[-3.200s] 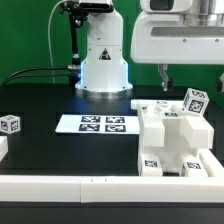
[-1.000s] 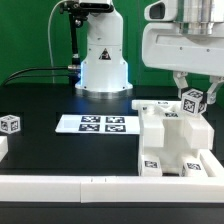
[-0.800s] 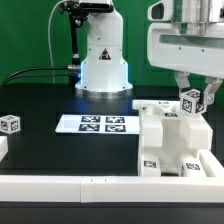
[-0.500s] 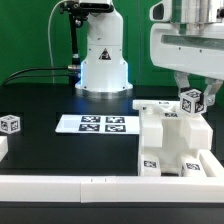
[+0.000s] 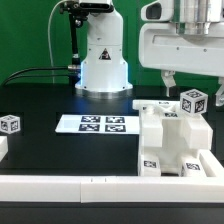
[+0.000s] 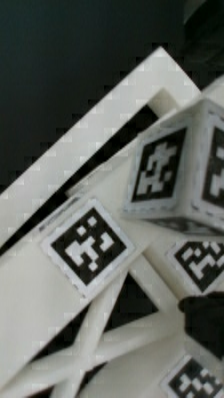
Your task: Assemble chair
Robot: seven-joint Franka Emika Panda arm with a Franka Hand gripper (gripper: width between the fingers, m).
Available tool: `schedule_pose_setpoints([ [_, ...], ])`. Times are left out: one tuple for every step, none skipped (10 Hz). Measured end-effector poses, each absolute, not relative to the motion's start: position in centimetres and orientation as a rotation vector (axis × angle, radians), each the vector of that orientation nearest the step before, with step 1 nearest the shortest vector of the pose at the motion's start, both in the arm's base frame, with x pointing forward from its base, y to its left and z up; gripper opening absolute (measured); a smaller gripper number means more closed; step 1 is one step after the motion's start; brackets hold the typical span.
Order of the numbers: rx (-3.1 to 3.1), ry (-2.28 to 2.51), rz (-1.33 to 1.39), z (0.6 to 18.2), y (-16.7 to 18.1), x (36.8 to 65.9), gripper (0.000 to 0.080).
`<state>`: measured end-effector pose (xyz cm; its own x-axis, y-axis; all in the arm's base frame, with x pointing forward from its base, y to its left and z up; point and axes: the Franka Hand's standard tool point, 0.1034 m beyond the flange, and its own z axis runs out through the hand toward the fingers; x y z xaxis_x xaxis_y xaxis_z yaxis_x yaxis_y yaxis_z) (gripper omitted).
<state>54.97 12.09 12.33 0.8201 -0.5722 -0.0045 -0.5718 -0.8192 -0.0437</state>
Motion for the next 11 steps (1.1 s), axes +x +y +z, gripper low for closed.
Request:
schedule_pose_setpoints([
  [-3.005, 0.800, -0.017, 12.18, 12.38, 54.70, 0.0649],
  [-3.025, 0.724, -0.019, 12.17, 12.13, 54.77, 0.0649],
  [-3.049, 0.625, -0.021, 12.16, 12.02, 54.79, 0.0649],
  [-3.074, 0.496, -0.023, 12.15, 12.04, 54.78, 0.0649],
  [-3.110, 0.271, -0.026, 12.16, 12.00, 54.78, 0.0649],
  [-3.118, 0.153, -0.034, 12.09, 11.88, 54.76, 0.0649],
  [-3.118, 0.188, -0.061, 11.80, 11.93, 54.57, 0.0649],
  [-3.117, 0.221, -0.057, 11.70, 11.89, 54.47, 0.0649],
  [-3.118, 0.223, -0.057, 11.69, 11.79, 54.49, 0.0522],
  [-3.111, 0.291, -0.055, 11.64, 11.78, 54.48, 0.0385],
  [-3.097, 0.409, -0.052, 11.61, 11.79, 54.45, 0.0385],
])
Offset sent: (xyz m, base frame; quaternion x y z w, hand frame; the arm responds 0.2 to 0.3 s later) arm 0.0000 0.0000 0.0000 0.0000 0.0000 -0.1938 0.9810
